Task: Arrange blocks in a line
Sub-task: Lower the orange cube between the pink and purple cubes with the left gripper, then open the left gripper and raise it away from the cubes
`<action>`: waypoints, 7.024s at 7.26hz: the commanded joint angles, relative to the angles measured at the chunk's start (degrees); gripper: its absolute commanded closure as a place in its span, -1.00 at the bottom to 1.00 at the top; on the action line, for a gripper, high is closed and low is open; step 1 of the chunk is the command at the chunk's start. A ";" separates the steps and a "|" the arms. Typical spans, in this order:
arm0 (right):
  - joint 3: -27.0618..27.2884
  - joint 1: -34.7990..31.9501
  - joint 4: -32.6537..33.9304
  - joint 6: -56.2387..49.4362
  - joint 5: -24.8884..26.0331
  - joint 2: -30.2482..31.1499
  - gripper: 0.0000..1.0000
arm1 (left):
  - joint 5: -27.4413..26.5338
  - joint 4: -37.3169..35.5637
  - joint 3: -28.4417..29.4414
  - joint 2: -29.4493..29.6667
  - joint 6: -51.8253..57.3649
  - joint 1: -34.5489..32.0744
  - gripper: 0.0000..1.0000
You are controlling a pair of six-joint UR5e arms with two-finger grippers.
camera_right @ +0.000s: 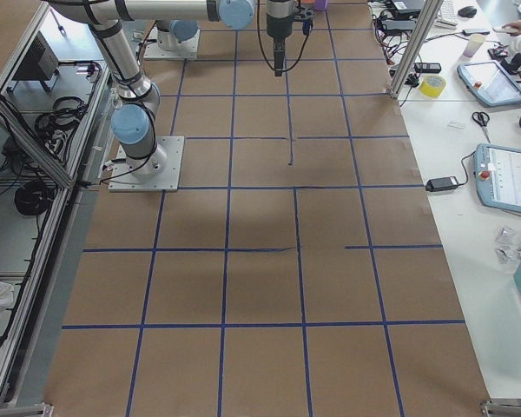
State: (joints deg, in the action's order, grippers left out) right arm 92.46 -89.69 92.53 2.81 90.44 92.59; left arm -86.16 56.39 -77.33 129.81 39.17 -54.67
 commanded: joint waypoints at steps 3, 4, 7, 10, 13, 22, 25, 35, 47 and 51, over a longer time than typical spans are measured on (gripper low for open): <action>0.00 0.04 -0.07 -0.09 0.00 -0.04 -1.00 | -0.15 -0.06 -0.63 1.40 -0.06 0.35 1.00; 0.00 0.04 0.02 -0.09 0.00 0.04 -1.00 | -0.15 -0.14 -1.15 1.50 -0.15 0.44 1.00; 0.00 0.13 -0.33 -0.09 0.00 0.04 -1.00 | -0.24 -0.67 -2.48 1.76 0.20 0.62 1.00; 0.00 0.04 -0.24 -0.09 0.00 0.04 -1.00 | -0.76 -1.46 -2.39 1.67 0.29 0.80 1.00; 0.00 0.04 -0.07 -0.09 0.00 -0.04 -1.00 | -0.41 -1.73 -2.48 1.76 0.38 1.67 1.00; 0.00 0.13 -0.42 -0.09 0.09 -0.04 -1.00 | 2.04 -3.31 -2.04 2.46 -0.41 1.50 1.00; 0.00 0.13 -0.51 -0.17 0.44 0.04 -1.00 | 1.96 -3.31 -2.21 2.46 -0.41 1.41 1.00; 0.00 0.13 -0.77 -5.98 -0.09 1.80 -1.00 | -0.40 9.22 -2.65 -10.76 2.46 -0.44 -1.00; 0.09 0.04 -0.07 -5.45 -0.35 1.71 -1.00 | -4.11 35.55 -8.36 -41.48 -24.43 -19.28 -1.00; 0.09 0.13 0.02 -6.15 0.00 1.71 -1.00 | -4.10 29.04 -9.50 -38.50 -42.93 -35.13 -1.00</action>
State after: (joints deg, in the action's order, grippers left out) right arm 92.55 -89.57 92.54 -3.18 90.37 94.33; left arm -90.20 86.06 -86.43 90.61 0.65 -85.99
